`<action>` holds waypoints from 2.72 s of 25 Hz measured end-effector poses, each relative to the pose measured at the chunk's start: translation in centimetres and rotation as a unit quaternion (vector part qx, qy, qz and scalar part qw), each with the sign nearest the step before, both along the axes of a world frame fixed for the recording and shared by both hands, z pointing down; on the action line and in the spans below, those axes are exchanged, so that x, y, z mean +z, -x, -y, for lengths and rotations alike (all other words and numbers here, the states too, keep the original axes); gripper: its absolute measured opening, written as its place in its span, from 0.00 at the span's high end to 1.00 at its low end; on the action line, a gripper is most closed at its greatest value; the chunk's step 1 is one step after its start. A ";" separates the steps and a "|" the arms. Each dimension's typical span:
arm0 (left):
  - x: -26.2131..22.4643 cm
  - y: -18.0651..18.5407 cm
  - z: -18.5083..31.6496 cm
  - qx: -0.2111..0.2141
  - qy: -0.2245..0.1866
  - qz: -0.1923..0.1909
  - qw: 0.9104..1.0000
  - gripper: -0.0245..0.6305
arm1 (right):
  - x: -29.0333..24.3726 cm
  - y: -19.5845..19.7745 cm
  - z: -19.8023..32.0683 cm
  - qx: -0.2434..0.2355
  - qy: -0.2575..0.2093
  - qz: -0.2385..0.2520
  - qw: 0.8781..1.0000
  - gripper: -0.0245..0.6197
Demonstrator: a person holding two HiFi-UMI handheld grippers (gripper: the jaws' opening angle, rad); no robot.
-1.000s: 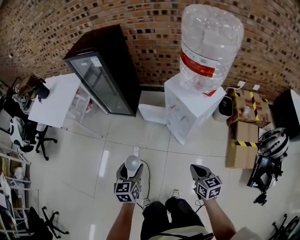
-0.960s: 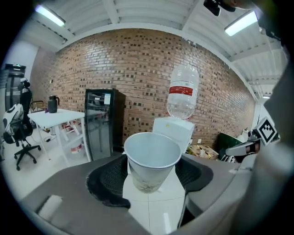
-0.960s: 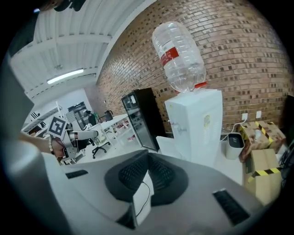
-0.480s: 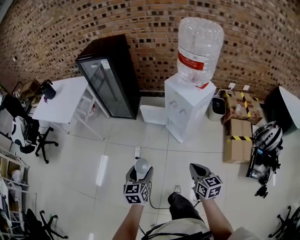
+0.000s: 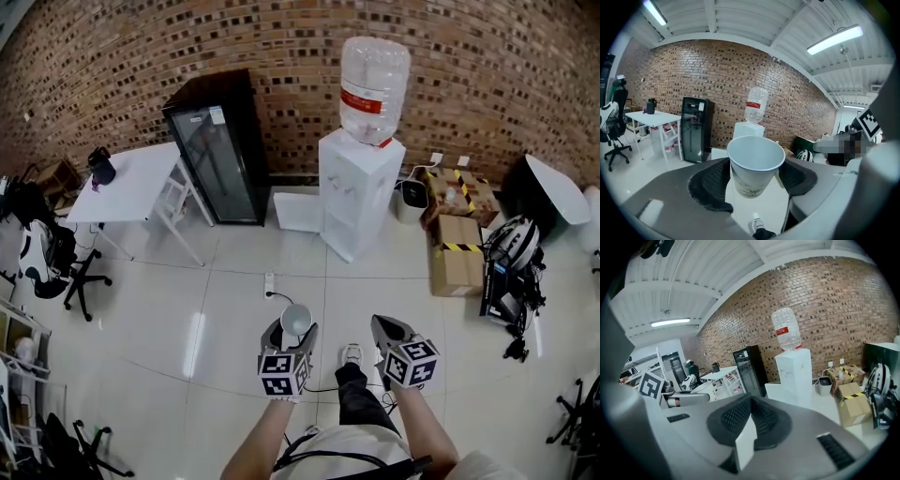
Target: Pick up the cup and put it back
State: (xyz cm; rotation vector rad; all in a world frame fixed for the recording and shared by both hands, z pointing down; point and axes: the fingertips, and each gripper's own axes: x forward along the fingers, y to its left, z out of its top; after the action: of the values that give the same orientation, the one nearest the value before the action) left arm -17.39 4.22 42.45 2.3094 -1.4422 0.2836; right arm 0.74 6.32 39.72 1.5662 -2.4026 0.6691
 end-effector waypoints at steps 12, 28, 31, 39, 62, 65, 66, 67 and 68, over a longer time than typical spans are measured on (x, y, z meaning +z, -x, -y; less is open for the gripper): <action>-4.0 -2.4 -8.9 0.028 -0.018 -0.006 0.999 0.46 | -3.6 -1.0 -10.4 0.016 -0.019 -0.010 1.000 0.95; -5.0 -6.4 -13.1 -0.007 -0.022 -0.009 1.000 0.46 | -4.9 -3.1 -13.4 -0.038 -0.030 0.007 0.999 0.95; -5.2 -6.8 -13.3 -0.011 -0.026 -0.010 1.000 0.46 | -4.9 -3.5 -13.7 -0.041 -0.030 0.011 0.999 0.95; -5.2 -7.6 -13.4 -0.011 -0.029 0.009 0.999 0.46 | -5.0 -4.0 -13.5 -0.046 -0.033 0.021 0.998 0.95; -5.1 -8.0 -11.8 -0.025 -0.024 0.011 0.999 0.46 | -4.5 -4.2 -12.1 -0.056 -0.025 0.032 0.998 0.95; -5.0 -8.4 -11.3 -0.029 -0.023 0.012 0.999 0.46 | -4.2 -4.9 -11.6 -0.056 -0.022 0.036 0.998 0.95; -4.9 -8.6 -11.2 -0.030 -0.022 0.012 0.999 0.46 | -4.1 -5.3 -11.4 -0.056 -0.021 0.037 0.998 0.95; -4.8 -8.9 -11.0 -0.032 -0.022 0.013 0.999 0.46 | -3.9 -5.7 -11.1 -0.056 -0.020 0.037 0.998 0.95; -4.8 -9.1 -10.7 -0.034 -0.021 0.013 0.999 0.46 | -3.8 -6.1 -10.9 -0.057 -0.018 0.037 0.998 0.95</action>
State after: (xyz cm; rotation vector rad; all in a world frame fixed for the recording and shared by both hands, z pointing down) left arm -8.29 14.94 37.67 2.2929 -1.5509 0.2670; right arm 6.80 17.18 35.95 1.4299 -2.5491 0.6760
